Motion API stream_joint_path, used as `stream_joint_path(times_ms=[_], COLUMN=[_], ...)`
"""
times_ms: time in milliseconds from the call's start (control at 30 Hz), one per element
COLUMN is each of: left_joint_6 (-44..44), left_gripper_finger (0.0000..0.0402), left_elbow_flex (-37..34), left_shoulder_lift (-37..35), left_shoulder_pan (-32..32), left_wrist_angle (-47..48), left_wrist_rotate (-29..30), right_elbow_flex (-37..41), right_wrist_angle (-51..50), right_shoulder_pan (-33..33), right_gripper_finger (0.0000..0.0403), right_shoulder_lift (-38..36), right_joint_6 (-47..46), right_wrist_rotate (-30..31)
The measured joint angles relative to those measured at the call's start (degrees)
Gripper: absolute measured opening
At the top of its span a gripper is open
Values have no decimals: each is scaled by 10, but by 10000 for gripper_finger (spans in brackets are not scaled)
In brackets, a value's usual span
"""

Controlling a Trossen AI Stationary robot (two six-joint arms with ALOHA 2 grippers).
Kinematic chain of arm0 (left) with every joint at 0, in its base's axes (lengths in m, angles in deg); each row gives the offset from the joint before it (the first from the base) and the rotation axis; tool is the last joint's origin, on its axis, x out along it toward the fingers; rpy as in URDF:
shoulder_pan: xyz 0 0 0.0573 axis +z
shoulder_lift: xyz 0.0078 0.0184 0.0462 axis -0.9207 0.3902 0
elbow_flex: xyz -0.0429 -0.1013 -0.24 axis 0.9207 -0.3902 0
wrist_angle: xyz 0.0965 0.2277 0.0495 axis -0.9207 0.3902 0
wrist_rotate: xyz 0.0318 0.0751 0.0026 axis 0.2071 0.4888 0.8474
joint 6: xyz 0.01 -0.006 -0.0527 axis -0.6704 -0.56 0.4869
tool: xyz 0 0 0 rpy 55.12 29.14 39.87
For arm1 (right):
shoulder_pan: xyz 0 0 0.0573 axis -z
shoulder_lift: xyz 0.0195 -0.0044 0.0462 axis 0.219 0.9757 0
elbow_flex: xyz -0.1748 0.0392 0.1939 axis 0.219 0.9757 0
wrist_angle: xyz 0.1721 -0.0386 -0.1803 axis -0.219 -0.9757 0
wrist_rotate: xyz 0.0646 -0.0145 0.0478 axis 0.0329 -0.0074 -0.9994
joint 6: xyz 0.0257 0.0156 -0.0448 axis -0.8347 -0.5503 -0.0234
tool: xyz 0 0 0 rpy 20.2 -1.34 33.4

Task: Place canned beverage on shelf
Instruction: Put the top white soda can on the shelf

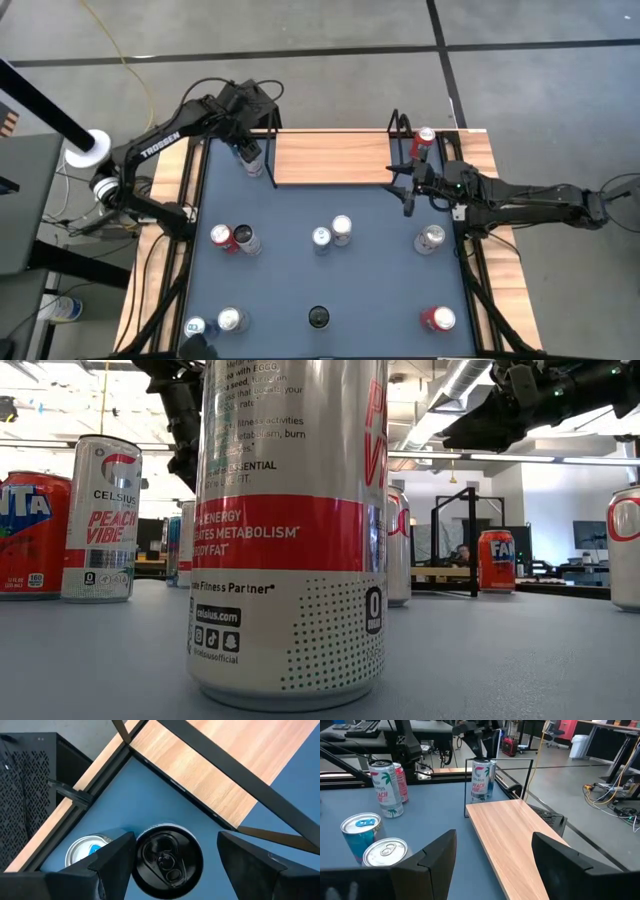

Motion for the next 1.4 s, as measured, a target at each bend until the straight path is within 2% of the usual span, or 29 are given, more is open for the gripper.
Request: stream_joint_path(times_ms=[200,367,633,1000,1300,1400], left_joint_6=[6,-14,-20,75,83,84], left_gripper_finger=[273,285,286,293,306,307], left_elbow_flex=[-3,-3,-3,-3,-3,-3], left_shoulder_lift=[1,1,1,1,1,5], left_shoulder_pan=[-2,-14,-22,-22,-22,-22], left_wrist_angle=[-7,-20,-25,7,23,23], left_wrist_rotate=[-3,59,41,46,59,79], right_elbow_flex=[0,0,0,0,0,0], right_wrist_angle=[0,0,1,1,1,1], right_shoulder_pan=[0,0,0,0,0,0], right_gripper_finger=[261,261,261,261,261,261], right_shoulder_lift=[0,0,0,0,0,0], right_joint_6=[0,0,0,0,-1,-1], right_wrist_rotate=[0,0,-1,-1,-1,-1])
